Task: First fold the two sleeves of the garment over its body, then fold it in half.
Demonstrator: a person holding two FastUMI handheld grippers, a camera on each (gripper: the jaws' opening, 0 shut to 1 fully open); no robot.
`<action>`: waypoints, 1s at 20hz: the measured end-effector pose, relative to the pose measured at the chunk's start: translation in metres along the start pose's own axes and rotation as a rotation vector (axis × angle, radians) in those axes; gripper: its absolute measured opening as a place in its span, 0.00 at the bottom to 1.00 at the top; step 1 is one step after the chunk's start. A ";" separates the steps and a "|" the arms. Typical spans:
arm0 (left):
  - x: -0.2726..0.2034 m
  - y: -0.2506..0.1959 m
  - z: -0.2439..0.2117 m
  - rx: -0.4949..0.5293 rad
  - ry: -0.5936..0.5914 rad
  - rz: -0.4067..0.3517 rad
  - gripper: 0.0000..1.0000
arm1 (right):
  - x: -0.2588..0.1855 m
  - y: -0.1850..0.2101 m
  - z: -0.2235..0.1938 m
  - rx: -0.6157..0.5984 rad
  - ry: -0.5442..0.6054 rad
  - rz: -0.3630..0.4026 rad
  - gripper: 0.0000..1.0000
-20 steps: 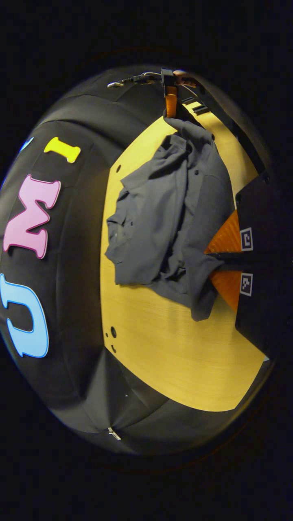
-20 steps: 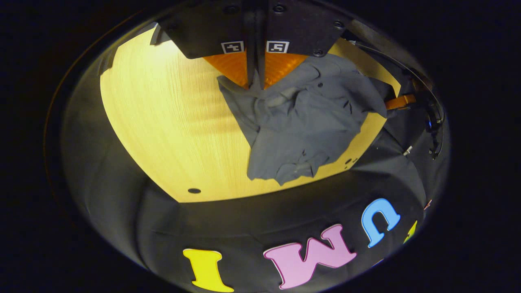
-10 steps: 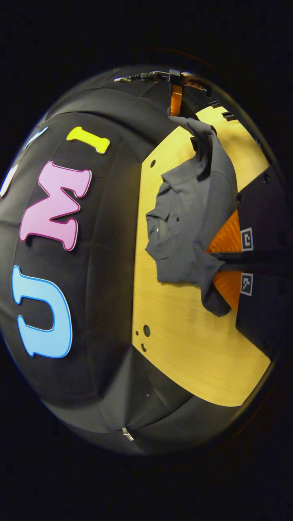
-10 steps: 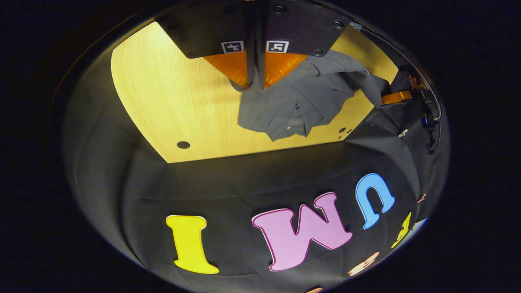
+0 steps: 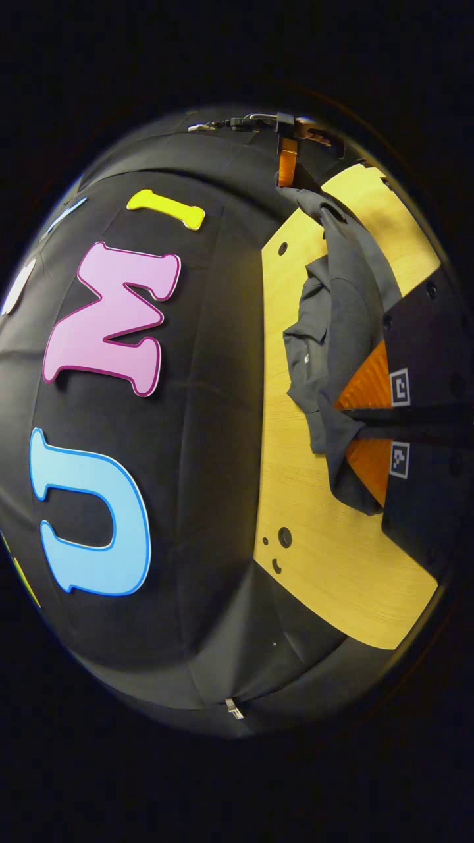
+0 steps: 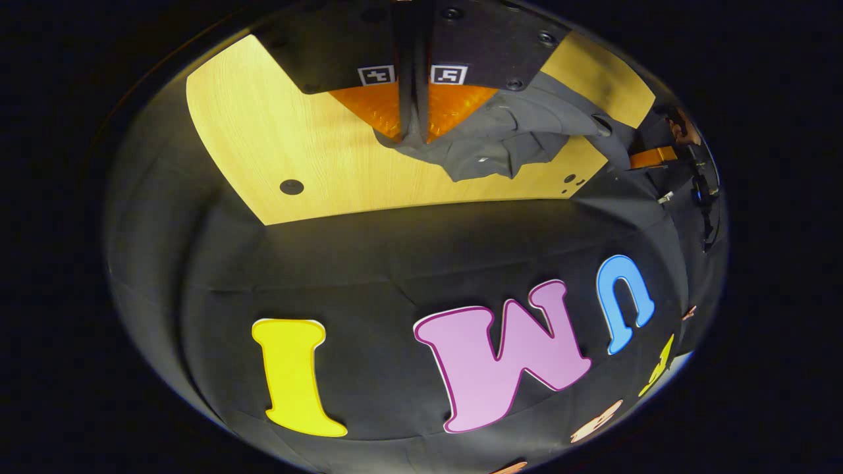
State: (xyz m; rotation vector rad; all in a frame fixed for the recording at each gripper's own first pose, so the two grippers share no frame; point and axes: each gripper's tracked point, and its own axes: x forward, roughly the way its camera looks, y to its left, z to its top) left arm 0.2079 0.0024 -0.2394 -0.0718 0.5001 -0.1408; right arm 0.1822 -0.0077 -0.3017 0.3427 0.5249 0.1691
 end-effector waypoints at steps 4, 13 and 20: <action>0.034 0.001 0.003 0.020 0.004 0.008 0.05 | 0.030 -0.004 0.003 -0.036 0.000 0.001 0.05; 0.112 0.009 -0.005 0.067 0.038 0.033 0.05 | 0.111 -0.021 -0.007 -0.078 0.014 -0.038 0.05; 0.160 0.020 -0.040 0.063 0.095 0.067 0.05 | 0.158 -0.039 -0.041 -0.088 0.071 -0.105 0.05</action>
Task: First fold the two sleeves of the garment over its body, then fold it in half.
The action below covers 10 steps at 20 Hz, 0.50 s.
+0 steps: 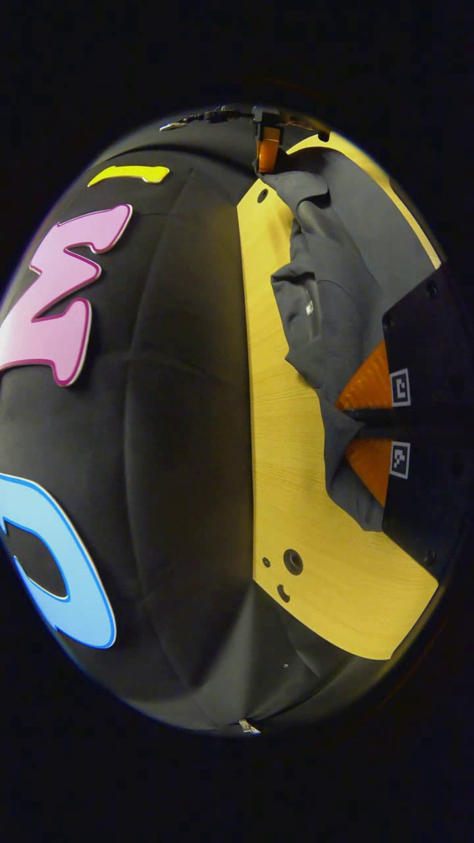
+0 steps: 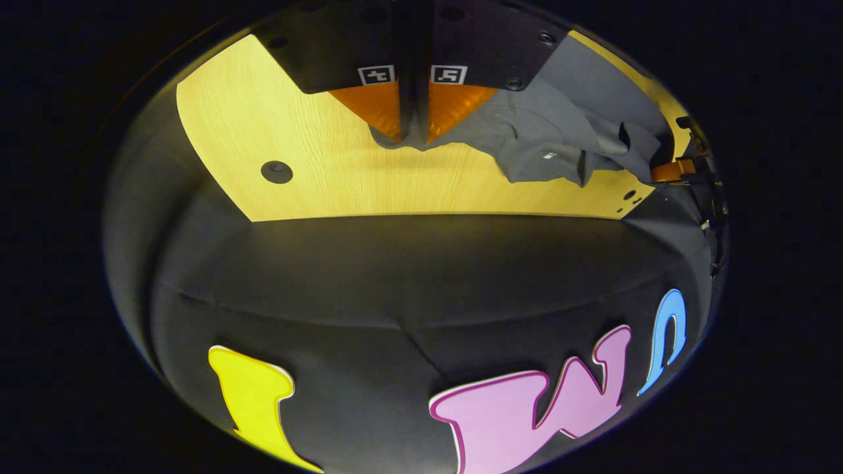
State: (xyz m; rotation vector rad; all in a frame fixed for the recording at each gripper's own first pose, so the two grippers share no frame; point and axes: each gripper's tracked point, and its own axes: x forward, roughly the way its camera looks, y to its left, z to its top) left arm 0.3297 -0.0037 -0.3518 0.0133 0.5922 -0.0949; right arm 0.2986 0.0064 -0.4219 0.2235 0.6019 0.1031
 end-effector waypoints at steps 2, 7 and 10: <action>0.013 -0.001 -0.009 0.012 0.018 0.006 0.05 | 0.010 -0.003 -0.011 0.000 0.025 -0.019 0.05; 0.031 -0.001 -0.024 0.024 0.047 0.026 0.07 | 0.027 -0.007 -0.029 0.023 0.069 -0.044 0.07; 0.035 0.002 -0.031 0.036 0.064 0.051 0.13 | 0.029 -0.009 -0.036 0.056 0.098 -0.043 0.12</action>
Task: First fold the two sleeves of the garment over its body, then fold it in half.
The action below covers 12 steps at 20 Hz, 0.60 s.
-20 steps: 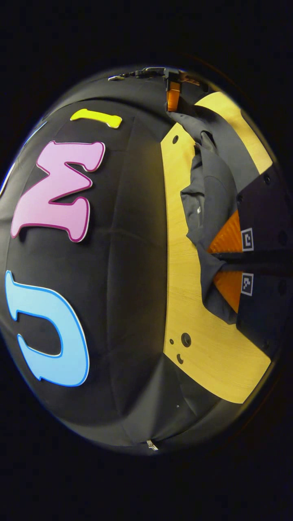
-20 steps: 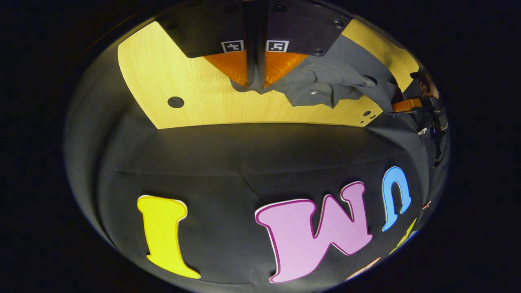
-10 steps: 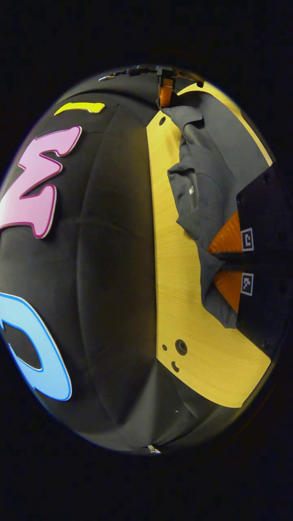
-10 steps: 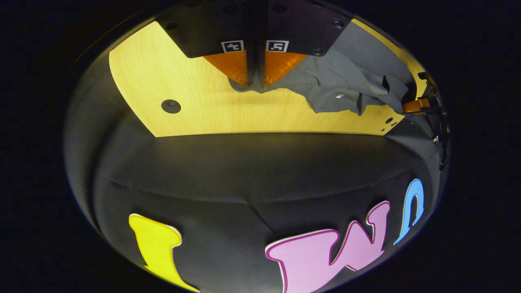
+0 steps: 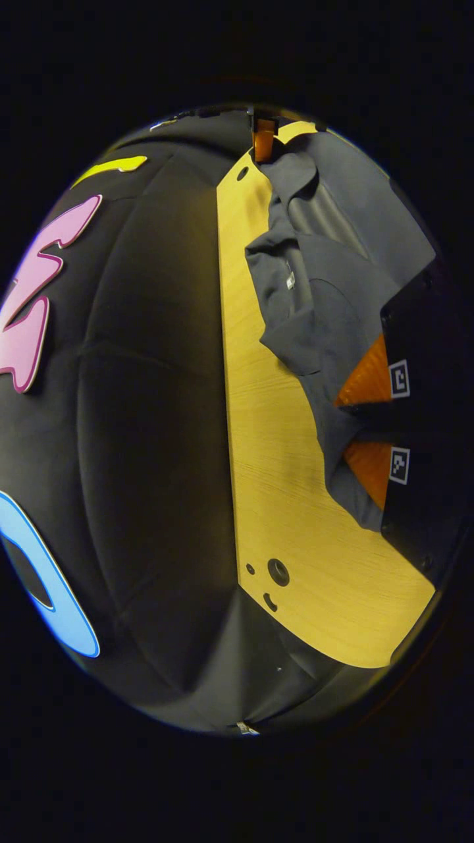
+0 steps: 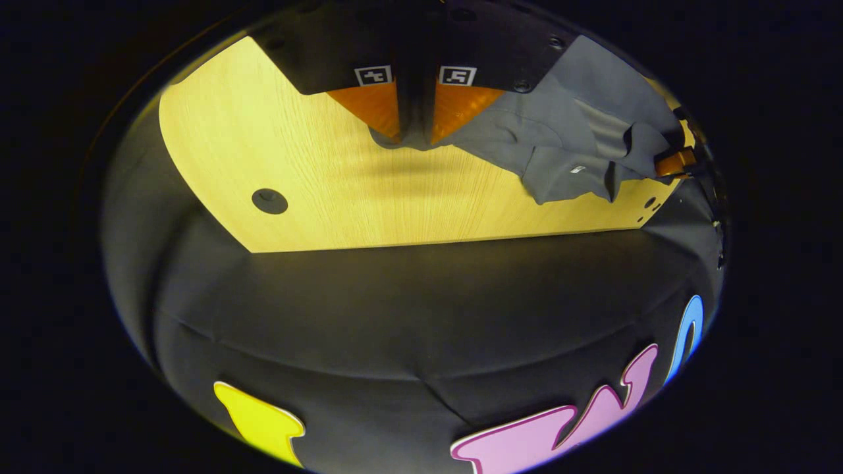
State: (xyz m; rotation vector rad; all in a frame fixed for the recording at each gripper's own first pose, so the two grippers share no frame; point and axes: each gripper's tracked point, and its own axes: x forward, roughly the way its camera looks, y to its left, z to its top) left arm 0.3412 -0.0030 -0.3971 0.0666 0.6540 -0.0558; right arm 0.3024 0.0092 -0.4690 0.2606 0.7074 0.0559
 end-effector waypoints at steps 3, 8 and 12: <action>-0.001 0.002 0.001 -0.002 -0.002 0.013 0.28 | -0.002 0.000 -0.003 0.011 0.015 0.007 0.16; -0.013 0.005 -0.004 -0.045 0.018 0.030 0.60 | -0.018 0.000 0.001 0.003 0.003 -0.006 0.71; -0.035 -0.002 0.001 -0.120 0.012 0.004 0.69 | -0.042 0.001 0.008 0.011 -0.016 -0.004 0.86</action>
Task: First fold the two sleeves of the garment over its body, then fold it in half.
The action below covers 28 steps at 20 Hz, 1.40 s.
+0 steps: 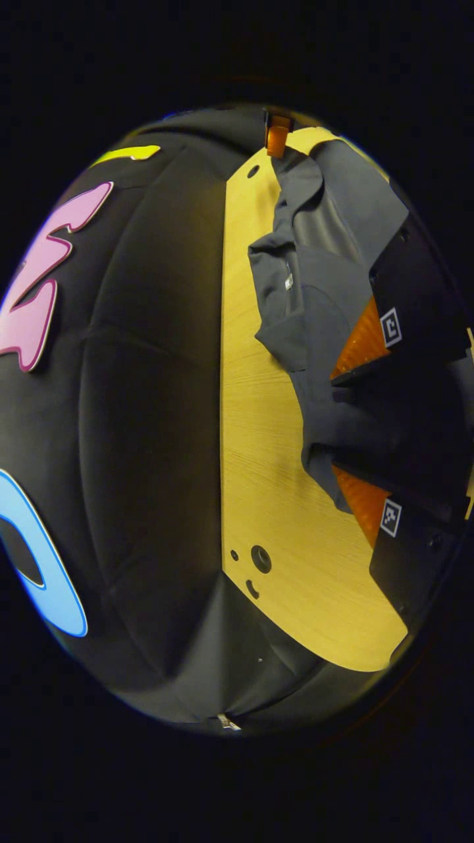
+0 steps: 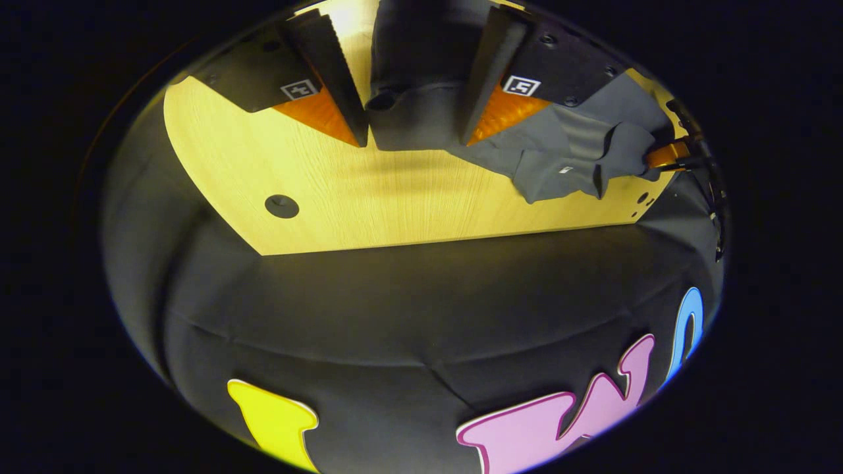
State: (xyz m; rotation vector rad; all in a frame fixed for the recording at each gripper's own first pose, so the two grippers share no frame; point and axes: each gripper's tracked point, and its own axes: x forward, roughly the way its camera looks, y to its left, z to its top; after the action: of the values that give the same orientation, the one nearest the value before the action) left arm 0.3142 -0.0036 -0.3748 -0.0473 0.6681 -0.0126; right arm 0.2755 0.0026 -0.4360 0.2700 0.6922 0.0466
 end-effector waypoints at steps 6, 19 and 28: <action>-0.050 -0.005 0.014 0.009 -0.058 -0.004 0.95 | -0.058 0.005 0.013 -0.018 -0.060 0.006 0.93; -0.204 -0.052 0.021 0.029 -0.173 -0.081 0.96 | -0.203 0.028 0.020 -0.046 -0.143 0.081 0.93; -0.279 -0.076 0.015 0.013 -0.216 -0.061 0.96 | -0.263 0.015 0.017 -0.013 -0.173 0.148 0.96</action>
State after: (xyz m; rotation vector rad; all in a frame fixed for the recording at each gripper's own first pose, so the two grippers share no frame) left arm 0.1044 -0.0710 -0.1866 -0.0559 0.4503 -0.0694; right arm 0.0846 -0.0213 -0.2557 0.3086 0.4989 0.1665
